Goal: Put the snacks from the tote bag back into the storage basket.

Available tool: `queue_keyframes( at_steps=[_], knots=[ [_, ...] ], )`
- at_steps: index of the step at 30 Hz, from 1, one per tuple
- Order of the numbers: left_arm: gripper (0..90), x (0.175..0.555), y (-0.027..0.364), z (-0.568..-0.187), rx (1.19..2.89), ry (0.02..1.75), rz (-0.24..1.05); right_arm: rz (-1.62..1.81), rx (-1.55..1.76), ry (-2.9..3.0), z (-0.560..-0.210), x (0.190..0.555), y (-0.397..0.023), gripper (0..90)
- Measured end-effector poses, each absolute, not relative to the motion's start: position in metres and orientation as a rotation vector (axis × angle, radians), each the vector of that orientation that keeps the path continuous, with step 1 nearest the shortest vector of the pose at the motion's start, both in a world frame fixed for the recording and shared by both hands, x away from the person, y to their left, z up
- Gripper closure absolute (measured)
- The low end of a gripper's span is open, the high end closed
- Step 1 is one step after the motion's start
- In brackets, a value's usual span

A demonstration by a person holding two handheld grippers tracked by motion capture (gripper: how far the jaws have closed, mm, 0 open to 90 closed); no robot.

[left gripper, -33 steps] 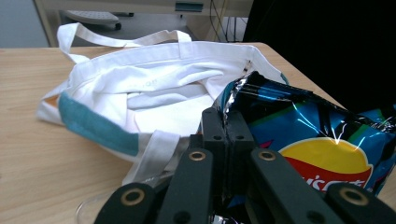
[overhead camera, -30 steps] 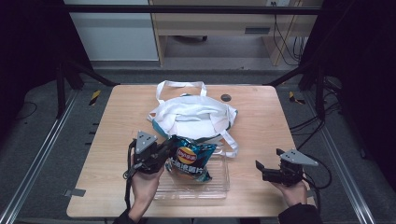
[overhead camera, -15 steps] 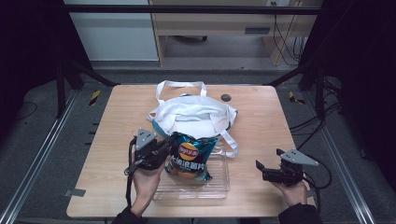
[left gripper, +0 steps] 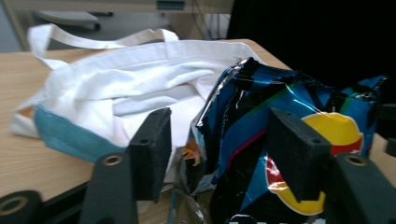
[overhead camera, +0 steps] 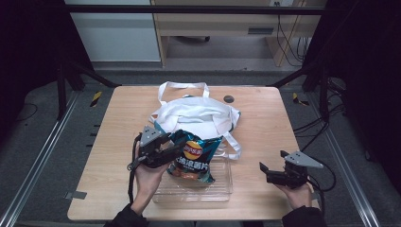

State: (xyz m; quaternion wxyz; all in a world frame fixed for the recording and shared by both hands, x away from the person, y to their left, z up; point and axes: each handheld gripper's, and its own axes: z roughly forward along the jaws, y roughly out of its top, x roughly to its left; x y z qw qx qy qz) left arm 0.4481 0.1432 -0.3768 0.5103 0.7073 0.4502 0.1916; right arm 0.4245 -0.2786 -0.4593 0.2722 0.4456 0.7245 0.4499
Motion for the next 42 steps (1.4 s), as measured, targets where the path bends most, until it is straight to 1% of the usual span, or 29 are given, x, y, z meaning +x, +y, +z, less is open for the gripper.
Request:
queue_keyframes(
  at_steps=[1,4,10,16,24,33,42],
  knots=[
    [37.8,0.449,0.144,-0.377,1.706,1.075,0.45,1.211,1.2,1.95,-0.459,0.424,-0.279,6.7],
    [31.9,0.448,0.146,-0.378,1.731,1.047,0.443,1.213,1.197,1.948,-0.459,0.424,-0.278,6.7],
    [28.8,0.445,0.155,-0.378,1.743,1.033,0.428,1.216,1.202,1.935,-0.458,0.423,-0.28,6.3],
    [29.1,0.438,0.167,-0.379,1.762,1.01,0.449,1.219,1.21,1.921,-0.458,0.423,-0.281,5.6],
    [28.3,0.434,0.194,-0.394,1.793,1.022,0.471,1.214,1.222,1.913,-0.458,0.423,-0.282,4.6],
    [28.8,0.43,0.225,-0.403,1.798,1.038,0.548,1.203,1.225,1.905,-0.458,0.423,-0.282,4.3],
    [28.6,0.428,0.264,-0.432,1.797,1.138,0.608,1.161,1.237,1.922,-0.461,0.426,-0.281,4.4]
  ],
)
